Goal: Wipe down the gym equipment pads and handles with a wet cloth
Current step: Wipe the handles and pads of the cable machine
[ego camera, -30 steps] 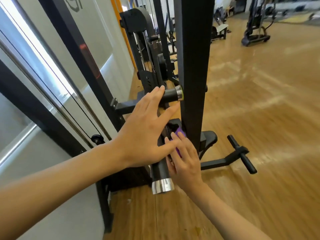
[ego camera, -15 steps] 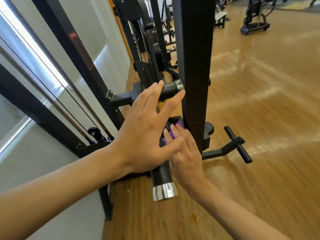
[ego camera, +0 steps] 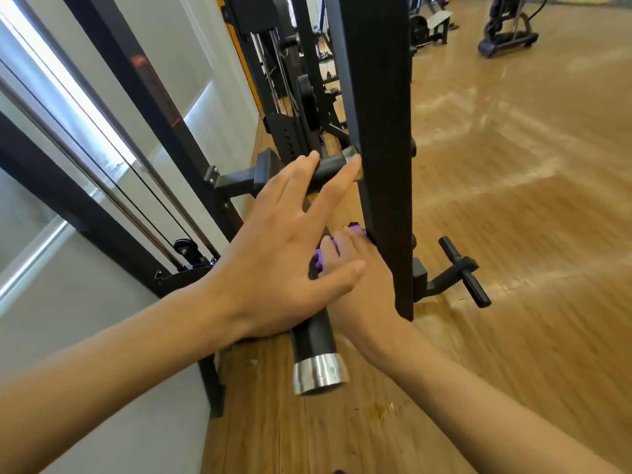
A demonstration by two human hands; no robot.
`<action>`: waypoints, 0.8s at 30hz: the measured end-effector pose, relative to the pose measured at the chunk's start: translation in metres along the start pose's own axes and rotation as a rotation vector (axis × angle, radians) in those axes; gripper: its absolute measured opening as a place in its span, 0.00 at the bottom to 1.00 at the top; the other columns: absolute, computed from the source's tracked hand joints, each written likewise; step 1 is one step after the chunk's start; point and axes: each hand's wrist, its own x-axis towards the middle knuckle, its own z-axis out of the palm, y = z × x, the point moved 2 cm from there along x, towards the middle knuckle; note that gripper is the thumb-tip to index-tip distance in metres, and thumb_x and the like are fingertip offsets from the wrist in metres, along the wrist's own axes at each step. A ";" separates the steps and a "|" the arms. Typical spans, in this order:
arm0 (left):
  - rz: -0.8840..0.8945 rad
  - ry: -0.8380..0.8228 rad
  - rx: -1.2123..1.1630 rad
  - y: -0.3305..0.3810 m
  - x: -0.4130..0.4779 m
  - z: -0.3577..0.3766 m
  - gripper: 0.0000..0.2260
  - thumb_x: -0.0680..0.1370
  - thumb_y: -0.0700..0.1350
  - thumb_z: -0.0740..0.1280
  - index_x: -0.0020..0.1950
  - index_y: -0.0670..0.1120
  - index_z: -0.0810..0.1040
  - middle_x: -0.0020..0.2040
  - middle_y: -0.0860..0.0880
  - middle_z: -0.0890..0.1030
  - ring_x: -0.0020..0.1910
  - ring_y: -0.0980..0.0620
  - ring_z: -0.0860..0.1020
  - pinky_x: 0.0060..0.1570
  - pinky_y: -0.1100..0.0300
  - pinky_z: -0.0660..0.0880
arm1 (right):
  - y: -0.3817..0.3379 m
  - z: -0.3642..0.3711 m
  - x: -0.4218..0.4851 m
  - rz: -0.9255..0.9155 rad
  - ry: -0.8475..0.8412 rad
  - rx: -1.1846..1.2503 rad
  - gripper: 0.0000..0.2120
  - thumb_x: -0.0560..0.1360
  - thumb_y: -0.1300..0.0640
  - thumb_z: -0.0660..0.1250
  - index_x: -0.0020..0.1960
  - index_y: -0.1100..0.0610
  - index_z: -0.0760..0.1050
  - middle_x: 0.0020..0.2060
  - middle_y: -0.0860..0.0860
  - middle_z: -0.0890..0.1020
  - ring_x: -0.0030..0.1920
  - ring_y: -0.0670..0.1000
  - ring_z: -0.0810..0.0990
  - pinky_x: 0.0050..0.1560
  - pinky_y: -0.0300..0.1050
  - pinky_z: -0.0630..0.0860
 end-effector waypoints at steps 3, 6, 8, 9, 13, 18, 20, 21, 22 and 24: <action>-0.008 -0.017 0.018 0.002 0.001 0.000 0.41 0.75 0.70 0.56 0.85 0.60 0.45 0.85 0.49 0.50 0.84 0.49 0.46 0.81 0.40 0.52 | -0.010 -0.001 0.017 0.037 -0.087 -0.055 0.10 0.81 0.56 0.65 0.61 0.58 0.76 0.57 0.55 0.80 0.63 0.55 0.77 0.67 0.50 0.72; -0.005 -0.010 0.012 0.001 -0.001 -0.002 0.40 0.75 0.70 0.55 0.85 0.60 0.48 0.84 0.51 0.51 0.83 0.49 0.48 0.81 0.40 0.54 | 0.010 0.006 -0.035 -0.100 0.054 -0.095 0.20 0.80 0.60 0.66 0.71 0.63 0.73 0.66 0.59 0.78 0.71 0.59 0.74 0.73 0.56 0.70; -0.005 -0.001 -0.011 0.003 -0.004 -0.003 0.39 0.75 0.69 0.55 0.85 0.60 0.49 0.84 0.51 0.51 0.83 0.49 0.48 0.81 0.41 0.55 | 0.018 0.001 -0.063 -0.168 0.081 -0.171 0.21 0.81 0.60 0.62 0.73 0.64 0.72 0.71 0.62 0.75 0.74 0.61 0.71 0.75 0.58 0.67; -0.010 -0.005 -0.014 0.005 -0.004 -0.003 0.40 0.75 0.70 0.55 0.85 0.60 0.49 0.84 0.51 0.50 0.83 0.49 0.48 0.81 0.40 0.54 | 0.020 0.001 -0.054 -0.166 0.049 -0.178 0.20 0.82 0.59 0.61 0.71 0.63 0.74 0.70 0.61 0.76 0.73 0.60 0.71 0.75 0.57 0.67; -0.037 -0.052 0.009 0.011 -0.003 -0.001 0.39 0.74 0.71 0.53 0.84 0.62 0.51 0.85 0.51 0.47 0.84 0.48 0.44 0.80 0.37 0.53 | -0.007 0.001 0.017 0.054 -0.138 -0.125 0.09 0.81 0.53 0.66 0.59 0.55 0.77 0.57 0.53 0.80 0.62 0.54 0.78 0.65 0.51 0.72; -0.056 -0.059 0.033 0.012 -0.006 -0.004 0.37 0.76 0.71 0.50 0.84 0.61 0.52 0.85 0.53 0.44 0.83 0.54 0.40 0.82 0.45 0.47 | 0.006 -0.001 -0.036 -0.086 -0.020 -0.155 0.18 0.80 0.57 0.67 0.68 0.61 0.75 0.64 0.57 0.78 0.69 0.59 0.74 0.75 0.55 0.66; -0.096 -0.045 0.015 0.017 -0.012 -0.005 0.38 0.75 0.71 0.48 0.84 0.61 0.49 0.85 0.55 0.41 0.83 0.58 0.37 0.81 0.53 0.42 | 0.015 -0.009 -0.067 -0.161 0.006 -0.169 0.24 0.78 0.59 0.68 0.73 0.62 0.72 0.69 0.60 0.76 0.73 0.60 0.71 0.76 0.58 0.66; -0.123 -0.036 0.011 0.020 -0.017 -0.005 0.38 0.75 0.72 0.47 0.84 0.60 0.49 0.85 0.56 0.40 0.82 0.59 0.37 0.80 0.56 0.40 | 0.018 -0.010 -0.065 -0.149 -0.013 -0.192 0.24 0.78 0.59 0.69 0.73 0.62 0.73 0.69 0.60 0.76 0.73 0.60 0.72 0.75 0.58 0.67; -0.151 -0.029 0.013 0.024 -0.021 -0.003 0.38 0.75 0.72 0.46 0.84 0.60 0.50 0.85 0.56 0.39 0.82 0.60 0.36 0.79 0.58 0.39 | 0.017 -0.011 -0.053 -0.119 -0.058 -0.202 0.23 0.78 0.57 0.70 0.71 0.61 0.74 0.68 0.59 0.77 0.72 0.59 0.73 0.76 0.56 0.67; -0.198 -0.022 0.034 0.029 -0.026 0.001 0.38 0.75 0.72 0.44 0.84 0.59 0.53 0.84 0.57 0.38 0.81 0.61 0.34 0.76 0.60 0.37 | 0.002 -0.016 -0.016 -0.029 -0.218 -0.171 0.16 0.79 0.54 0.68 0.65 0.57 0.76 0.65 0.54 0.78 0.69 0.55 0.74 0.73 0.52 0.67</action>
